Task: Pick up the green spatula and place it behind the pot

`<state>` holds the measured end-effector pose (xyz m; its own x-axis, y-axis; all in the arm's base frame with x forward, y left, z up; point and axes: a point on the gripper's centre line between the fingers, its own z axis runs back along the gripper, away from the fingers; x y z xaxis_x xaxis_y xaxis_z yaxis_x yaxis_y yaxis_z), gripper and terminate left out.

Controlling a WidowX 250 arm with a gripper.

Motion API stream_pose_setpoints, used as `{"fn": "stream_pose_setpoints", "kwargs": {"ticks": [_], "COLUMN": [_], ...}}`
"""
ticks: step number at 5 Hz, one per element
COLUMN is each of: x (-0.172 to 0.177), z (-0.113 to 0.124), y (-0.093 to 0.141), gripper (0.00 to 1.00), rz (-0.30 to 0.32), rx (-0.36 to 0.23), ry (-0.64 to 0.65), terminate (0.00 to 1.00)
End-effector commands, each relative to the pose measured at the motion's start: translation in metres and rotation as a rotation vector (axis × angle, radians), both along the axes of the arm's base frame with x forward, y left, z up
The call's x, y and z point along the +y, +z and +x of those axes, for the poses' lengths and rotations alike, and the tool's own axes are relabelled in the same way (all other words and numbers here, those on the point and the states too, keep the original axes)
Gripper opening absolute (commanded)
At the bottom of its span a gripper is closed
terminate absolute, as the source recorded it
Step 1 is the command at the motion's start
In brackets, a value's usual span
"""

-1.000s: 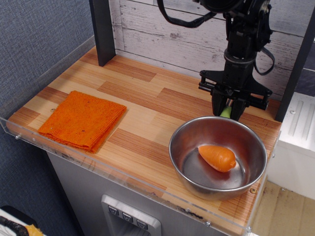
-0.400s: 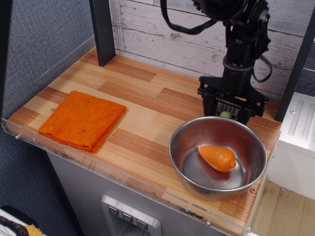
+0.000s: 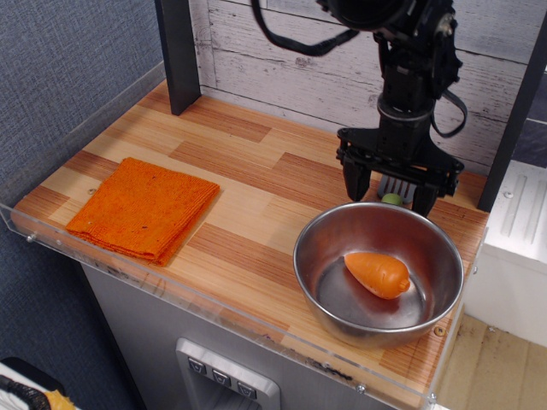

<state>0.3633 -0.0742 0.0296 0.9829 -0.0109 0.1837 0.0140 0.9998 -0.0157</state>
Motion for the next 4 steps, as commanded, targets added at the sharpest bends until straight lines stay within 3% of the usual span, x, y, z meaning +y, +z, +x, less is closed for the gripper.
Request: {"fn": "stream_pose_setpoints", "kwargs": {"ticks": [1,2,3,4], "x": [0.014,0.023,0.04,0.062], "z": [-0.006,-0.021,-0.045,-0.069], "y": [0.057,0.085,0.124,0.148], "gripper": [1.0,1.0,1.0,1.0], "rz": [-0.111,-0.146,-0.14,-0.135], "rx": [-0.209,-0.219,-0.202,-0.141], "ry": [0.096,0.093,0.035,-0.034], "terminate": [0.0,0.0,0.0,0.0]}}
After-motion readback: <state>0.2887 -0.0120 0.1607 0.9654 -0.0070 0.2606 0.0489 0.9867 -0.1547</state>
